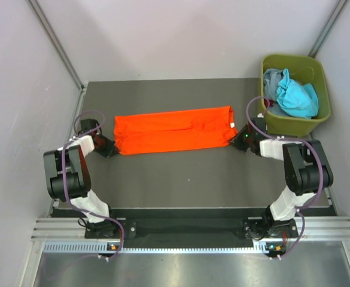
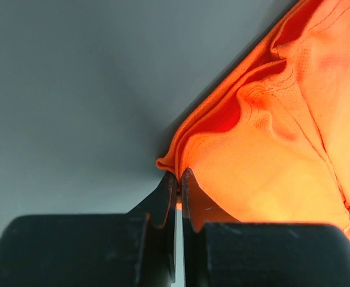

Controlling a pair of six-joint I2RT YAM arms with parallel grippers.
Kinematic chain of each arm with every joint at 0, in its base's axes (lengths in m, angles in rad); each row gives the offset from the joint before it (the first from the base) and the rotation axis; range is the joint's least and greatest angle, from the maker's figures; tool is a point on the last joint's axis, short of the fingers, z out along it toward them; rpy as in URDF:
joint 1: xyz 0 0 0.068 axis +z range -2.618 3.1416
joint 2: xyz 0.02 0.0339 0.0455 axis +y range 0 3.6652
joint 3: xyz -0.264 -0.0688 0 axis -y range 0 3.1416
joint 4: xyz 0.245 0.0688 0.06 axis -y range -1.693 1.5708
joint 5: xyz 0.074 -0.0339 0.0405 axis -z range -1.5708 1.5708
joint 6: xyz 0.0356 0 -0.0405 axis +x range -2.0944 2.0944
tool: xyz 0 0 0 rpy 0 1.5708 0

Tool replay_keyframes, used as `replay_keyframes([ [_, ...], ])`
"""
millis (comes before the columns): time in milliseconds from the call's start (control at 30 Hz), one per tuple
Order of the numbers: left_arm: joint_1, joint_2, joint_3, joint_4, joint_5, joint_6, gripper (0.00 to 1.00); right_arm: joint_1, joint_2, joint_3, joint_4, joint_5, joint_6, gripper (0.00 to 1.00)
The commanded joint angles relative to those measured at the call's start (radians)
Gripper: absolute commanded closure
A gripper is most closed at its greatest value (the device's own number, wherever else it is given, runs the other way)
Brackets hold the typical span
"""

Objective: Fold and stack the t-shirts
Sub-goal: Fold the tshirt

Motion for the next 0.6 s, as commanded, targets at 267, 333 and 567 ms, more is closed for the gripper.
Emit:
replay_keyframes([
  [267,-0.097,-0.117,-0.143,-0.082,-0.077,-0.026,1.0,0.008,0.155,0.258,-0.014,0.075,-0.171,1.0],
  [333,-0.157,-0.18,-0.167,-0.102,-0.097,-0.046,1.0,0.008,0.207,0.333,-0.022,0.078,-0.2,1.0],
  [567,-0.427,-0.373,-0.308,-0.131,-0.149,-0.204,1.0,0.02,0.368,0.581,-0.056,0.045,-0.28,1.0],
])
